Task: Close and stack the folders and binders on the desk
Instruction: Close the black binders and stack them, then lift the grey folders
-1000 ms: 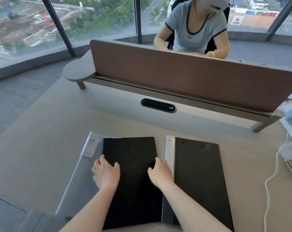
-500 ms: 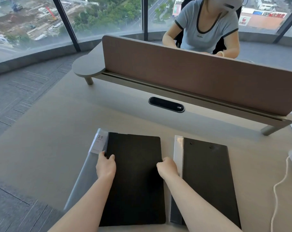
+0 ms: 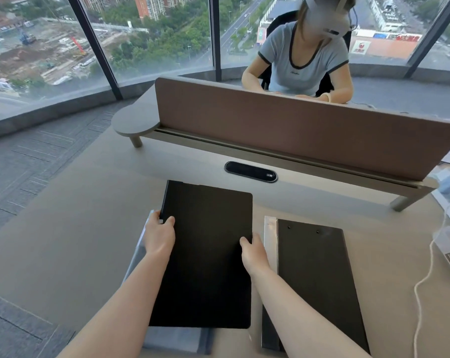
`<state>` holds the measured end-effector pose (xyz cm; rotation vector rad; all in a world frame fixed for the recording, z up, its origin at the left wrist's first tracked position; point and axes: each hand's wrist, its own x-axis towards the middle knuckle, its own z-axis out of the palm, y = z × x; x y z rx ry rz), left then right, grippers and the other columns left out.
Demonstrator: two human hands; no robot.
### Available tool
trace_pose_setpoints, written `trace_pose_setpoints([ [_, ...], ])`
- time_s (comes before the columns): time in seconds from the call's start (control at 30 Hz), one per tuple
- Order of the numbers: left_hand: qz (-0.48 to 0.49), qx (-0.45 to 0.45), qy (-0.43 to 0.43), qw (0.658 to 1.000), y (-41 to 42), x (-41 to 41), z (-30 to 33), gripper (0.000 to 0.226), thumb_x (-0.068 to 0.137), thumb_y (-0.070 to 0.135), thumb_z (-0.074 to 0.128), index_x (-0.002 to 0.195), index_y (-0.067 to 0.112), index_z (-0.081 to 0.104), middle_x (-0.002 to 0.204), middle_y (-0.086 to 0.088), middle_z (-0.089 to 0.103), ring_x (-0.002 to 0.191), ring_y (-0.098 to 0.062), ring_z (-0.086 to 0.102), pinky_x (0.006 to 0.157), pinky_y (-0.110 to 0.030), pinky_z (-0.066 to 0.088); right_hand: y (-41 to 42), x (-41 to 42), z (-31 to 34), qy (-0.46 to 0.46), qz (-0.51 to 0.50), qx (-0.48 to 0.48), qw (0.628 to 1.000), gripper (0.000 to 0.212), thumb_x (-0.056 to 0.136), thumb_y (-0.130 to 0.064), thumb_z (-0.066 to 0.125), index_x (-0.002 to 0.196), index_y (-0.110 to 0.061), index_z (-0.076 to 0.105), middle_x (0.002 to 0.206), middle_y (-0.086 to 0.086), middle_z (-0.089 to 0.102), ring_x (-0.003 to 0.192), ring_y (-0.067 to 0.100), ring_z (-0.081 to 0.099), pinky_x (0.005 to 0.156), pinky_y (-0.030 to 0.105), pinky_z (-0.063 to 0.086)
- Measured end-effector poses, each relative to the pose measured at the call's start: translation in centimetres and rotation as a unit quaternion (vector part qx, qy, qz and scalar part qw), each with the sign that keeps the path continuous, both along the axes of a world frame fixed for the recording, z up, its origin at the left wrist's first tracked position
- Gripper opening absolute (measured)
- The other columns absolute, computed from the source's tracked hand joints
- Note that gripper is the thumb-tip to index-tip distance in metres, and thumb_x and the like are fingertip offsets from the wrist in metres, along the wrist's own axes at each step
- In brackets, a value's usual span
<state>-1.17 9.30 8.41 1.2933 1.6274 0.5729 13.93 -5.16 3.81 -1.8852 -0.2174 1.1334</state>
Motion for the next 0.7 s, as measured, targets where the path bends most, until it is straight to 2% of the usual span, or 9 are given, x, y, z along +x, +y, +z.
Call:
trace_pose_setpoints([
  [0.1, -0.011, 0.006, -0.021, 1.0, -0.1, 1.1, 0.8, 0.049, 0.098, 0.022, 0.053, 0.145, 0.016, 0.041, 0.138, -0.007, 0.05, 0.119, -0.029, 0.055, 0.102, -0.047, 0.046, -0.6, 0.9, 0.5, -0.002, -0.058, 0.036, 0.998, 0.037, 0.099, -0.025, 0.047, 0.135, -0.021, 0.049, 0.131, -0.004, 0.058, 0.121, 0.022, 0.056, 0.106, 0.042, 0.046],
  [0.17, -0.014, 0.003, -0.041, 0.999, -0.3, 2.1, 1.1, 0.05, 0.098, 0.021, 0.053, 0.146, 0.016, 0.04, 0.14, -0.009, 0.05, 0.123, -0.03, 0.053, 0.103, -0.048, 0.046, -1.1, 2.0, 1.1, -0.034, -0.08, 0.053, 0.995, 0.026, 0.097, -0.022, 0.051, 0.121, -0.02, 0.059, 0.121, -0.002, 0.065, 0.111, 0.02, 0.062, 0.101, 0.043, 0.05],
  [0.23, -0.018, -0.003, -0.06, 0.998, -0.8, 3.3, 1.4, 0.049, 0.098, 0.021, 0.053, 0.145, 0.016, 0.041, 0.14, -0.009, 0.052, 0.124, -0.031, 0.053, 0.104, -0.051, 0.046, -1.7, 3.3, 1.7, -0.072, -0.099, 0.066, 0.99, 0.014, 0.096, -0.021, 0.053, 0.108, -0.021, 0.061, 0.109, -0.004, 0.066, 0.099, 0.015, 0.062, 0.097, 0.041, 0.052],
  [0.37, -0.046, -0.028, -0.093, 0.994, -2.6, 6.4, 1.3, 0.045, 0.099, 0.022, 0.053, 0.143, 0.016, 0.044, 0.131, -0.011, 0.058, 0.113, -0.029, 0.059, 0.099, -0.049, 0.05, -3.8, 6.0, 2.5, -0.12, -0.128, 0.046, 0.983, 0.028, 0.097, -0.024, 0.054, 0.123, -0.017, 0.06, 0.118, -0.002, 0.066, 0.111, 0.02, 0.062, 0.099, 0.044, 0.051],
  [0.47, -0.094, -0.054, -0.1, 0.989, -4.8, 8.7, 0.6, 0.043, 0.101, 0.016, 0.049, 0.144, 0.014, 0.044, 0.122, -0.01, 0.061, 0.104, -0.027, 0.06, 0.089, -0.041, 0.051, -6.5, 8.0, 2.2, -0.143, -0.15, 0.019, 0.978, 0.03, 0.099, -0.022, 0.053, 0.128, -0.016, 0.059, 0.118, -0.005, 0.063, 0.111, 0.018, 0.059, 0.1, 0.039, 0.049],
  [0.7, -0.184, -0.109, -0.049, 0.976, -9.9, 12.6, -3.4, 0.042, 0.1, 0.012, 0.05, 0.142, 0.012, 0.047, 0.126, -0.01, 0.062, 0.114, -0.03, 0.061, 0.096, -0.043, 0.053, -13.2, 11.5, -0.9, -0.156, -0.168, -0.056, 0.972, 0.027, 0.099, -0.019, 0.051, 0.124, -0.019, 0.06, 0.116, -0.002, 0.065, 0.107, 0.023, 0.061, 0.085, 0.033, 0.047],
])
